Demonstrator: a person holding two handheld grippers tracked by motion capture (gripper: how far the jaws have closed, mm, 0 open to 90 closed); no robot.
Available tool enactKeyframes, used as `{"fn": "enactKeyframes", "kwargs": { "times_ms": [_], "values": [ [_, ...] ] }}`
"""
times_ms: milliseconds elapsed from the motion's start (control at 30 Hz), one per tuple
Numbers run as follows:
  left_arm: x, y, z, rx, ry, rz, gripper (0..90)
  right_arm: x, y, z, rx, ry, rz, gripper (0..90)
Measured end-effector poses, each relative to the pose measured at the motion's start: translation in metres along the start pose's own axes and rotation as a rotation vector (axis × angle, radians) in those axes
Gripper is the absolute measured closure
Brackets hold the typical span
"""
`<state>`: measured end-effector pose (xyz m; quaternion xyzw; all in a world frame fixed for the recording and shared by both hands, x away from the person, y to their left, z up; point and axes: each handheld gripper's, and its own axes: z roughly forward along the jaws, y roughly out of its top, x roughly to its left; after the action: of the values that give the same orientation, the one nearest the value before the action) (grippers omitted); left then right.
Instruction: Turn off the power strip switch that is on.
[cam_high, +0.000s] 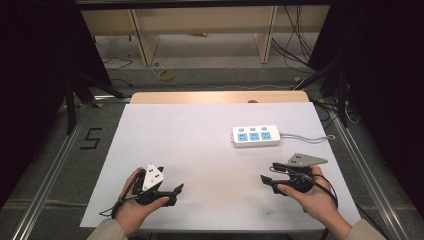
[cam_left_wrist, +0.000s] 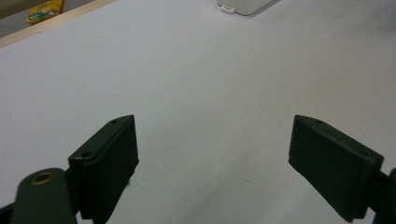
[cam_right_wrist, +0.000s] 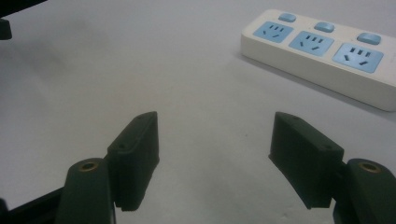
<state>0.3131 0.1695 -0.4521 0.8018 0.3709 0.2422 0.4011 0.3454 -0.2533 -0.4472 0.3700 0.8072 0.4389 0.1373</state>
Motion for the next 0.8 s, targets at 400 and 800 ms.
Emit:
{"fn": "enactKeyframes", "kwargs": {
  "times_ms": [400, 800],
  "values": [
    [0.006, 0.0, 0.01, 0.009, 0.011, 0.019, 15.2, -0.001, -0.003, -0.001, -0.022, 0.001, -0.047, 31.2],
    [0.007, 0.0, 0.009, 0.008, 0.013, 0.011, 15.1, -0.002, -0.004, -0.003, -0.032, -0.006, -0.042, 29.5]
  ]
}}
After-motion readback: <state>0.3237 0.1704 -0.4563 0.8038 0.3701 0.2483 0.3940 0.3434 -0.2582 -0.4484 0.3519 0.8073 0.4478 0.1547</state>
